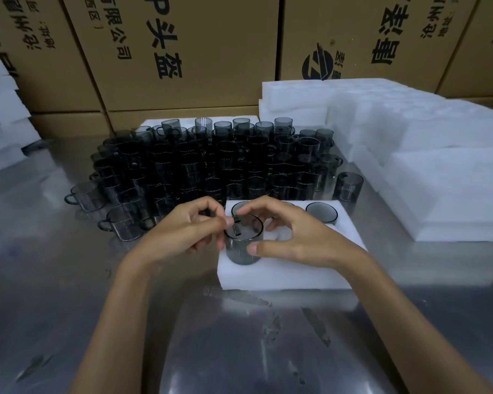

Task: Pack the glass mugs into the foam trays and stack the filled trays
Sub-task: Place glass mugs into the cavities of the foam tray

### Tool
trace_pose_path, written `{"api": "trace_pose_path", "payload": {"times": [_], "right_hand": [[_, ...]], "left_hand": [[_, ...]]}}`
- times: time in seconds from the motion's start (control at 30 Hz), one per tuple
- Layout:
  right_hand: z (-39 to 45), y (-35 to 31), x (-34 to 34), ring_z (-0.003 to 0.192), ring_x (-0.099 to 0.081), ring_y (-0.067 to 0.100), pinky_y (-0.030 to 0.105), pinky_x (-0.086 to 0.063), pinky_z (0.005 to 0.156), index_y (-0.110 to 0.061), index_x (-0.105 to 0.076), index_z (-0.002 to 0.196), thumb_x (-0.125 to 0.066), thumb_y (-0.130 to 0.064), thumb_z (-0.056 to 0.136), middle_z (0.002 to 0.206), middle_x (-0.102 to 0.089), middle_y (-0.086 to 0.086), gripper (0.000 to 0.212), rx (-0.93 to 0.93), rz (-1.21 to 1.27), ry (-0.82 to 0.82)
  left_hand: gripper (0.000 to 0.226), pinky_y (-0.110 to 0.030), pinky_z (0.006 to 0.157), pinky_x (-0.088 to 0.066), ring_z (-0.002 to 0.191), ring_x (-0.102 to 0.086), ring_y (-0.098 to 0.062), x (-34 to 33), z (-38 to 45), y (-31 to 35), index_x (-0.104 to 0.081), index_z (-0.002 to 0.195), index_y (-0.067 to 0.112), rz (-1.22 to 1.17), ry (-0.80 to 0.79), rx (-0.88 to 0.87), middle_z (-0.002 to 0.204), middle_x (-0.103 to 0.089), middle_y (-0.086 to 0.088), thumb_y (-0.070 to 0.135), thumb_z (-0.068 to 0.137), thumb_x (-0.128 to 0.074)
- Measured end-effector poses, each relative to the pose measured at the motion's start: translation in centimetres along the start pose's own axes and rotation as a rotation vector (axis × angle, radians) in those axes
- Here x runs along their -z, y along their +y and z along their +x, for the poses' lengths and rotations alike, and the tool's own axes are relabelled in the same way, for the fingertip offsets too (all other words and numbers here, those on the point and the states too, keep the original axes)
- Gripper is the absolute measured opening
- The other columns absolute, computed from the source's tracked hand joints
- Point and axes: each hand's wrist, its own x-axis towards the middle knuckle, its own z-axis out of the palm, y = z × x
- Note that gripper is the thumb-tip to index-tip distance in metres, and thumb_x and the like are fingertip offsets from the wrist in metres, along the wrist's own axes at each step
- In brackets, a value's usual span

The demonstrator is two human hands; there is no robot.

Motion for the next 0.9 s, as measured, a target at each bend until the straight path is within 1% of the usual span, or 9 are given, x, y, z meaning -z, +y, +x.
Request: {"api": "trace_pose_path", "payload": {"times": [0.17, 0.4, 0.53, 0.6, 0.67, 0.73, 0.77, 0.83, 0.9], "right_hand": [[0.1, 0.3, 0.0, 0.119, -0.054, 0.010, 0.041, -0.043, 0.103, -0.036, -0.060, 0.123, -0.074, -0.033, 0.086, 0.122, -0.063, -0.013, 0.040, 0.004, -0.035, 0.004], [0.2, 0.5, 0.3, 0.123, -0.053, 0.006, 0.033, -0.043, 0.103, -0.041, -0.061, 0.124, -0.079, -0.033, 0.083, 0.126, -0.062, -0.018, 0.046, 0.011, -0.040, -0.022], [-0.1, 0.8, 0.8, 0.124, -0.052, 0.002, 0.027, -0.043, 0.104, -0.041, -0.062, 0.126, -0.080, -0.026, 0.083, 0.127, -0.062, -0.023, 0.049, 0.001, -0.046, -0.045], [-0.1, 1.0, 0.8, 0.122, -0.052, 0.004, 0.028, -0.043, 0.104, -0.043, -0.062, 0.126, -0.080, -0.029, 0.081, 0.125, -0.062, -0.021, 0.050, -0.022, -0.093, -0.046], [-0.1, 1.1, 0.5, 0.121, -0.049, 0.004, 0.028, -0.042, 0.105, -0.046, -0.064, 0.121, -0.079, -0.038, 0.079, 0.123, -0.062, -0.019, 0.045, -0.033, -0.144, -0.047], [-0.1, 1.2, 0.0, 0.125, -0.044, 0.001, 0.030, -0.037, 0.109, -0.042, -0.070, 0.110, -0.074, -0.048, 0.080, 0.124, -0.060, -0.022, 0.031, -0.030, -0.153, -0.029], [0.0, 1.3, -0.2, 0.127, -0.041, 0.000, 0.031, -0.035, 0.110, -0.039, -0.073, 0.105, -0.072, -0.047, 0.082, 0.125, -0.060, -0.023, 0.024, -0.022, -0.166, -0.007], [0.0, 1.5, -0.5, 0.127, -0.040, 0.001, 0.031, -0.033, 0.111, -0.034, -0.074, 0.104, -0.072, -0.041, 0.087, 0.124, -0.059, -0.022, 0.019, 0.008, -0.225, 0.044], [-0.1, 1.6, -0.6, 0.125, -0.040, 0.004, 0.029, -0.032, 0.110, -0.031, -0.070, 0.109, -0.075, -0.036, 0.086, 0.122, -0.058, -0.020, 0.024, 0.035, -0.268, 0.082]], "left_hand": [[0.039, -0.016, 0.040, -0.029, 0.051, -0.041, -0.010, 0.4, 0.1, -0.5, -0.053, 0.105, 0.020, -0.046, -0.066, 0.017, 0.067, -0.062, -0.002, 0.045, 0.082, -0.070], [0.030, -0.016, 0.040, -0.028, 0.049, -0.040, -0.010, 0.5, 0.4, -0.9, -0.056, 0.100, 0.026, -0.064, -0.102, 0.009, 0.066, -0.060, -0.001, 0.042, 0.080, -0.071], [0.040, -0.016, 0.040, -0.028, 0.048, -0.039, -0.009, 0.1, 0.5, -0.8, -0.057, 0.097, 0.024, -0.069, -0.116, -0.007, 0.064, -0.059, -0.002, 0.050, 0.073, -0.075], [0.039, -0.016, 0.039, -0.028, 0.047, -0.039, -0.010, -0.1, 0.5, -0.9, -0.056, 0.098, 0.020, -0.065, -0.132, 0.009, 0.063, -0.058, -0.002, 0.045, 0.076, -0.078], [0.036, -0.016, 0.039, -0.027, 0.046, -0.038, -0.010, -0.2, 0.5, -1.0, -0.054, 0.101, 0.017, -0.057, -0.143, 0.036, 0.062, -0.055, -0.002, 0.032, 0.081, -0.080], [0.031, -0.016, 0.038, -0.027, 0.044, -0.035, -0.008, -0.3, 0.6, -1.2, -0.051, 0.101, 0.013, -0.054, -0.125, 0.049, 0.060, -0.047, -0.003, 0.019, 0.083, -0.076], [0.029, -0.016, 0.038, -0.027, 0.042, -0.033, -0.008, -0.3, 0.6, -1.3, -0.050, 0.101, 0.012, -0.051, -0.107, 0.056, 0.059, -0.043, -0.002, 0.014, 0.084, -0.074], [0.033, -0.017, 0.037, -0.026, 0.039, -0.030, -0.006, -0.4, 0.6, -1.4, -0.048, 0.099, 0.012, -0.048, -0.072, 0.083, 0.055, -0.038, 0.001, 0.016, 0.082, -0.076], [0.046, -0.018, 0.037, -0.024, 0.039, -0.029, -0.006, -0.4, 0.6, -1.3, -0.046, 0.099, 0.013, -0.061, -0.059, 0.128, 0.054, -0.039, 0.004, 0.027, 0.072, -0.080]]}}
